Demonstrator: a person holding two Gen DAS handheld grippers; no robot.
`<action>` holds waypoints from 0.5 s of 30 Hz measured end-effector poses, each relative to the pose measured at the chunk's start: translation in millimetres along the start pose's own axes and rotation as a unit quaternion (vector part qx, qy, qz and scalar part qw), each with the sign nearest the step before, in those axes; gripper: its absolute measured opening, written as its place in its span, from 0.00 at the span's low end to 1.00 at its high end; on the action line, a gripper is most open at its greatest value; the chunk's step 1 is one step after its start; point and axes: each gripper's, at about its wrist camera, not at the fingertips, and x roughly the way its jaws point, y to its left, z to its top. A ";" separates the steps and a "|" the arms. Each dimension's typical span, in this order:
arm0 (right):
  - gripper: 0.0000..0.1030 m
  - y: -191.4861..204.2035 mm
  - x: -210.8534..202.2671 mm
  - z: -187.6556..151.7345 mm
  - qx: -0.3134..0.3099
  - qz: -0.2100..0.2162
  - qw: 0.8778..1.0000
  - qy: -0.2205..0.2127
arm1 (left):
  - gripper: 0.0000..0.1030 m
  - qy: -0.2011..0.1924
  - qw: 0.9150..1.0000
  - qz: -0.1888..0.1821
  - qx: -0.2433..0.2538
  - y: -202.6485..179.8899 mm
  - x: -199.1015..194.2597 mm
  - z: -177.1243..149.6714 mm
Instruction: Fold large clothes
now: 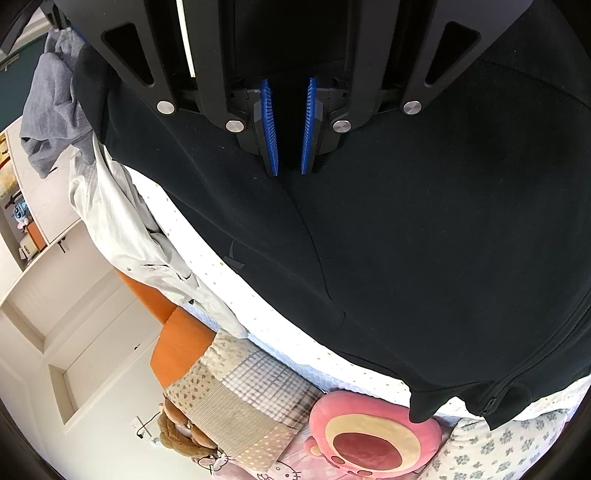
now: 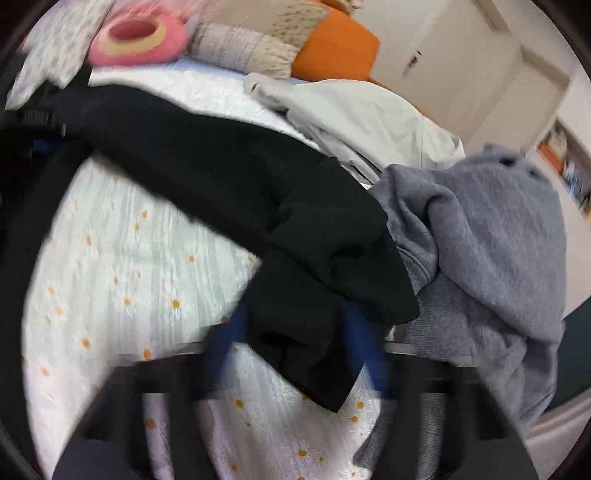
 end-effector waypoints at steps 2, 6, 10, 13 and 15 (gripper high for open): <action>0.20 -16.7 -2.7 3.3 0.038 0.021 0.999 -0.002 | 0.19 0.000 1.000 -0.002 -0.001 1.0 -0.3 -0.3; 0.16 -52.2 -18.4 24.4 0.101 0.078 0.991 -0.024 | 0.19 -0.001 1.000 -0.004 -0.001 2.2 -0.4 -0.5; 0.12 -79.2 -49.6 71.1 0.143 0.137 0.978 -0.063 | 0.19 -0.001 1.000 0.003 0.007 0.0 -0.3 -0.6; 0.11 -91.9 -83.5 129.9 0.149 0.170 0.969 -0.102 | 0.18 -0.004 1.000 0.014 0.018 -4.9 -1.1 -1.4; 0.10 -91.0 -113.0 171.9 0.138 0.187 0.964 -0.131 | 0.19 -0.007 1.000 0.018 0.023 -7.0 -2.7 -2.1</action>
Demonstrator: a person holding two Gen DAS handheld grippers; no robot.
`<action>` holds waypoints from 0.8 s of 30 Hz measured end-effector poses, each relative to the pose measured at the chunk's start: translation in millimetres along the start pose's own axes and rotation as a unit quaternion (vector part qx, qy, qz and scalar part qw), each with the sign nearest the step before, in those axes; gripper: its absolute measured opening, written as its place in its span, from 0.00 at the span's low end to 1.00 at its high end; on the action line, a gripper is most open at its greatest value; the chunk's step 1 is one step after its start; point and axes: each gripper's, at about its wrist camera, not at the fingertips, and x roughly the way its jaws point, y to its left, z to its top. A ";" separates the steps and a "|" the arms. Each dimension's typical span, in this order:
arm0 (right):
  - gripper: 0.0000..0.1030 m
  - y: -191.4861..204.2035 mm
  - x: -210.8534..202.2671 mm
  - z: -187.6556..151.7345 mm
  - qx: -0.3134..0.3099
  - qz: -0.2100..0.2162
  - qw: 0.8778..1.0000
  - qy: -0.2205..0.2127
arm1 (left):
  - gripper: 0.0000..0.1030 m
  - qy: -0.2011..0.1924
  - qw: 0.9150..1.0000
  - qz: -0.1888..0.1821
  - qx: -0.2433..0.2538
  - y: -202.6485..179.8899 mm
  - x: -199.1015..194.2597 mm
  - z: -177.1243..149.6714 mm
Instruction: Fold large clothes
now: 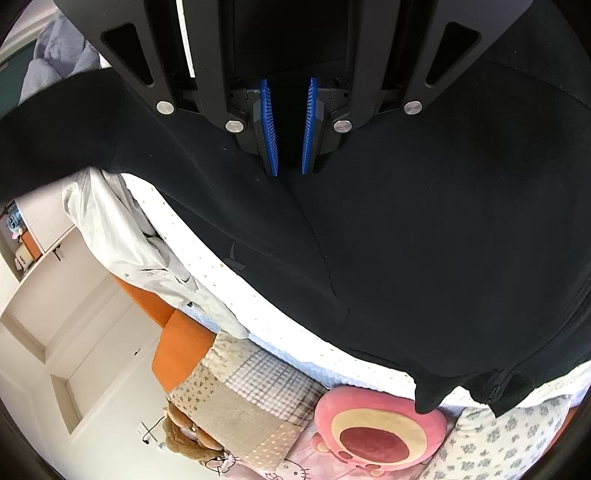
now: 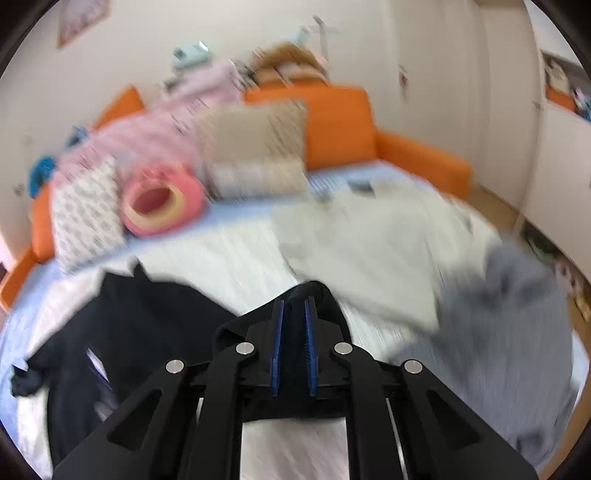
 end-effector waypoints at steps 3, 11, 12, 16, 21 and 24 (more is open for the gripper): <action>0.09 47.3 -17.6 60.4 -0.037 0.031 0.999 -0.019 | 0.19 -0.008 1.000 -0.003 -0.002 0.5 -4.6 -0.9; 0.09 190.5 -36.5 139.4 -0.127 0.093 0.986 -0.045 | 0.31 -0.003 0.997 0.023 -0.068 7.3 -37.2 -18.8; 0.09 212.2 -34.7 145.1 -0.131 0.110 0.984 -0.043 | 0.33 -0.008 0.998 0.030 -0.050 2.6 -39.3 -20.6; 0.08 294.2 -25.9 146.7 -0.164 0.150 0.974 -0.040 | 0.36 -0.044 0.998 0.041 -0.004 -8.0 -46.9 -30.2; 0.08 399.4 11.0 113.7 -0.204 0.187 0.961 -0.006 | 0.36 -0.039 0.998 0.052 0.011 -12.4 -40.5 -33.5; 0.08 453.2 41.3 85.6 -0.215 0.204 0.955 0.024 | 0.36 -0.040 0.998 0.056 0.015 -13.0 -38.3 -31.2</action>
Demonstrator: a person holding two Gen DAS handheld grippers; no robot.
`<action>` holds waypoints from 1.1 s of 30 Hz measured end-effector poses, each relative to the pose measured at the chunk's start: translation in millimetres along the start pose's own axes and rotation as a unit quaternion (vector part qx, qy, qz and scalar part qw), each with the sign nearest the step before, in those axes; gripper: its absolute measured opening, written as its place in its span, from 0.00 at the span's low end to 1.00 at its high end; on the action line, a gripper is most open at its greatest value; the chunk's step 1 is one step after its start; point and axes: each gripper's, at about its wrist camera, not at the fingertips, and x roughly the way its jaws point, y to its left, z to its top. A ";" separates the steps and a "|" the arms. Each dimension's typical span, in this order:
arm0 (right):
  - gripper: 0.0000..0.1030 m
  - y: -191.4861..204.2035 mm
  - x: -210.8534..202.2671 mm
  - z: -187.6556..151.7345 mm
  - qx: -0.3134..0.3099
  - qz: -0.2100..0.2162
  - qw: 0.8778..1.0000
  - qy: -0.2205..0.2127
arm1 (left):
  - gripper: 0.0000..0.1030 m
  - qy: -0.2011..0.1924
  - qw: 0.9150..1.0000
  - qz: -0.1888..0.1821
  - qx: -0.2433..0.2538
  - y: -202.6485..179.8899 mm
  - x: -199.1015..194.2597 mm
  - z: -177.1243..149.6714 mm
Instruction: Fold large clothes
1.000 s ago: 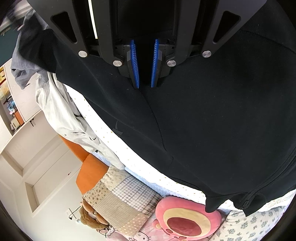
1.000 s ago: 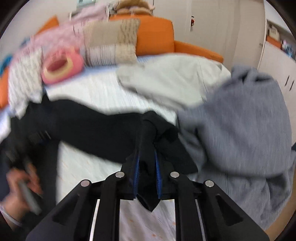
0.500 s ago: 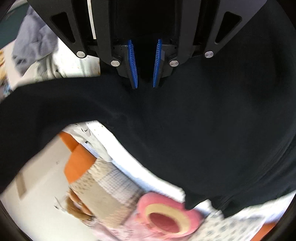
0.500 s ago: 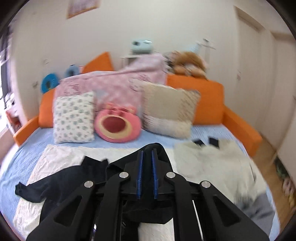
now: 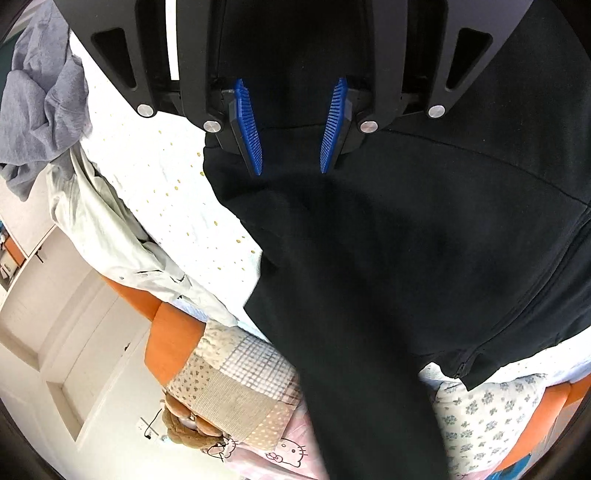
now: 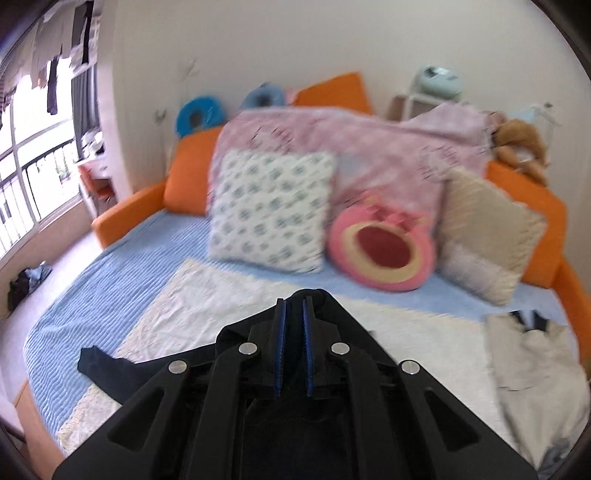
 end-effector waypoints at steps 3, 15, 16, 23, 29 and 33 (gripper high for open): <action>0.08 46.7 48.0 -10.6 -0.022 0.013 0.999 0.020 | 0.36 0.000 1.000 0.001 0.000 -2.9 2.8 -0.3; 0.08 178.6 187.6 -147.6 -0.087 0.069 0.986 0.128 | 0.37 0.000 1.000 -0.020 -0.018 4.2 4.3 0.6; 0.09 183.9 195.7 -158.1 -0.089 0.064 0.985 0.131 | 0.37 0.000 1.000 -0.021 -0.019 5.0 4.3 0.4; 0.13 207.8 246.7 -213.5 -0.100 0.029 0.978 0.179 | 0.39 0.002 0.999 -0.029 -0.023 8.6 6.0 0.5; 0.52 226.7 244.7 -234.9 -0.179 -0.006 0.956 0.232 | 0.43 0.007 0.999 -0.030 -0.019 5.8 12.5 3.0; 0.81 228.8 215.7 -227.0 -0.178 0.035 0.947 0.265 | 0.45 0.011 0.999 -0.037 -0.022 7.3 15.5 5.3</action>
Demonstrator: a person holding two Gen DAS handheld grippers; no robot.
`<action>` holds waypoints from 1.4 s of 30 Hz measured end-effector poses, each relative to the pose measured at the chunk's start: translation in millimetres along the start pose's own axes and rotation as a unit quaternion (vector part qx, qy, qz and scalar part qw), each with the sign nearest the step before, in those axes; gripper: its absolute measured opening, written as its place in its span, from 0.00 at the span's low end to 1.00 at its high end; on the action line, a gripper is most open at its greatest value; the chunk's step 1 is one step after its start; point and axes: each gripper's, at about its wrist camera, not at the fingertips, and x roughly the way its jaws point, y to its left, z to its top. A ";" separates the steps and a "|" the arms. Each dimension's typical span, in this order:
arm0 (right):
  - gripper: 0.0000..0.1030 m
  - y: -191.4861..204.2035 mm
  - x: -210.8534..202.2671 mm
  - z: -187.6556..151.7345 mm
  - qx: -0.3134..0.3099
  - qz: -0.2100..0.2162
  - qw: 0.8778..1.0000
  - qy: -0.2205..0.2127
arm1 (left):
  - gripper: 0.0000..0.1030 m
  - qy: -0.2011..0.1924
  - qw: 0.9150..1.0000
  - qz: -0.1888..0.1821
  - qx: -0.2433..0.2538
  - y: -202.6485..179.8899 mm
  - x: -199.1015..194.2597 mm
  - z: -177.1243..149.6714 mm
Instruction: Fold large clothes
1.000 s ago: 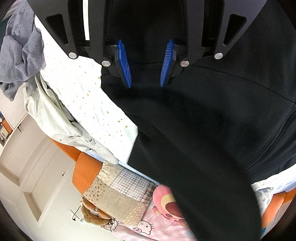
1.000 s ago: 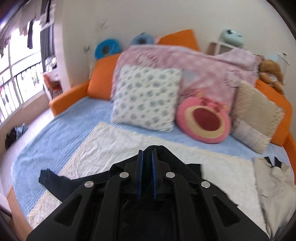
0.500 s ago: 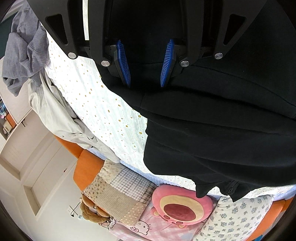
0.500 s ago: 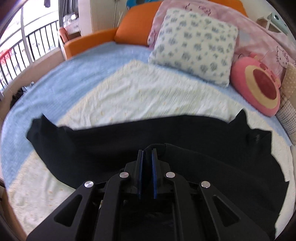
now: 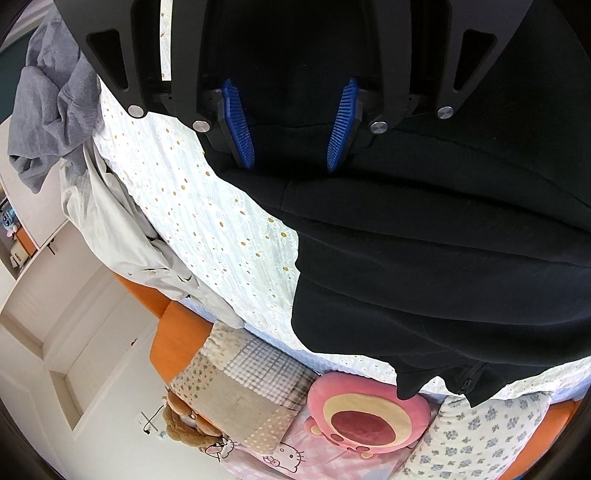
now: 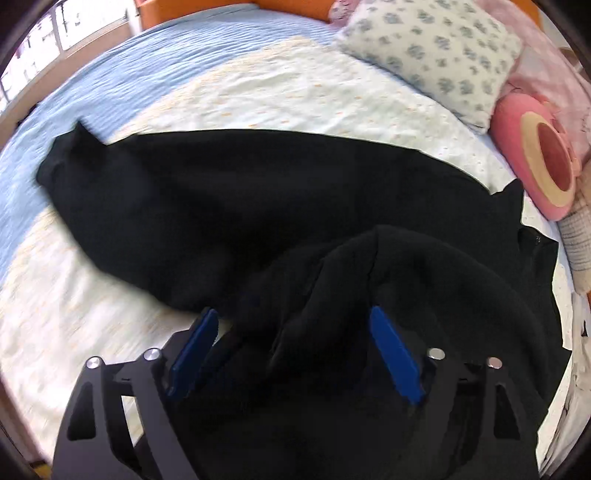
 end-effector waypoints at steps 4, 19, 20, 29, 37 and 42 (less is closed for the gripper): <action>0.81 7.4 -57.6 -16.6 -0.059 -0.010 0.998 -0.017 | 0.45 0.005 1.000 -0.012 -0.008 3.4 1.0 1.9; 0.81 -210.2 -312.5 -140.9 0.117 -0.017 0.957 -0.265 | 0.75 0.042 0.999 -0.002 0.014 145.9 -138.3 97.9; 0.81 -228.6 -312.7 -152.8 0.142 -0.005 0.953 -0.268 | 0.75 0.042 0.999 0.006 -0.003 165.7 -141.8 106.9; 0.46 -324.0 -228.3 -199.9 0.263 -0.001 0.939 -0.222 | 0.60 0.075 0.979 -0.022 -0.189 320.5 -127.8 109.7; 0.34 -341.1 -92.4 -233.6 0.318 -0.033 0.939 -0.124 | 0.58 0.072 0.980 -0.080 -0.170 337.2 -134.6 102.4; 0.32 -351.0 -29.6 -257.0 0.343 -0.050 0.935 -0.071 | 0.40 0.059 0.975 -0.095 -0.191 345.6 -134.2 90.6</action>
